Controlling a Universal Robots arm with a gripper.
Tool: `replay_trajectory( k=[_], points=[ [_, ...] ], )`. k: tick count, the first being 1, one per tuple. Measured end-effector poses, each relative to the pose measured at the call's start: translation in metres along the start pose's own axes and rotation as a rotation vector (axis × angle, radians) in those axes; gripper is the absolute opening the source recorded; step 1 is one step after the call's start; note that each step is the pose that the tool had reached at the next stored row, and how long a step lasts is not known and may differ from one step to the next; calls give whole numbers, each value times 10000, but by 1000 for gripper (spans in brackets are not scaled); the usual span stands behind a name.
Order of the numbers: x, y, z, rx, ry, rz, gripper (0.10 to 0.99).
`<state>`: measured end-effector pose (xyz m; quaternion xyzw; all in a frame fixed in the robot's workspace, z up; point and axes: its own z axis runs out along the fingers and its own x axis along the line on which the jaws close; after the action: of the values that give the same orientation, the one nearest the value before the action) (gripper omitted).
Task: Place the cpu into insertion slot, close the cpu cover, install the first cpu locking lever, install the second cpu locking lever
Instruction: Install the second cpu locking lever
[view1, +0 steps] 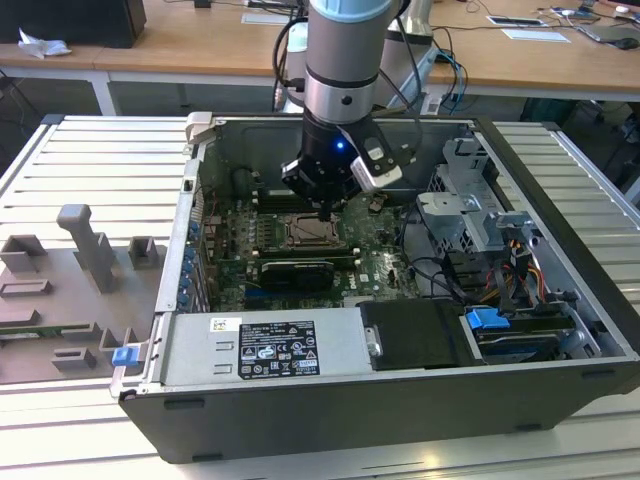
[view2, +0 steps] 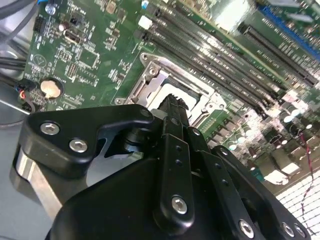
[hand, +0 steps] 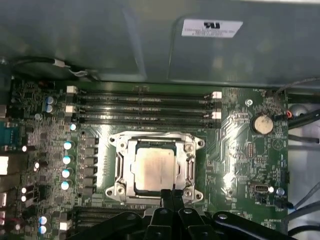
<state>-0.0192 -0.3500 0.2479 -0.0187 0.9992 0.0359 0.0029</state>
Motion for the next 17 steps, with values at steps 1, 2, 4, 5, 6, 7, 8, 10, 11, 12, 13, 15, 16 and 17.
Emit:
replay_trajectory(
  k=[1, 2, 4, 5, 6, 7, 8, 10, 11, 12, 13, 15, 16, 17],
  points=[
    [2, -21, -1, -1, 0, -1, 106],
    [2, -33, -1, 2, 0, -1, 106],
    [3, -54, 1, 3, 0, -1, 106],
    [3, -70, 3, 4, 0, -1, 106],
    [5, -83, 8, 6, 0, -1, 106],
    [14, -87, 21, 2, -2, 2, 106],
    [19, -95, 47, 3, 1, -5, 106],
    [59, -114, 71, -1, 6, -37, 106],
    [73, -128, 70, -15, 5, -39, 106],
    [84, -142, 69, -20, 5, -40, 106],
    [101, -161, 68, -28, 4, -40, 106],
    [133, -186, 66, -38, 4, -41, 106],
    [144, -193, 65, -46, 4, -40, 106],
    [163, -204, 65, -57, 4, -42, 106]
  ],
)
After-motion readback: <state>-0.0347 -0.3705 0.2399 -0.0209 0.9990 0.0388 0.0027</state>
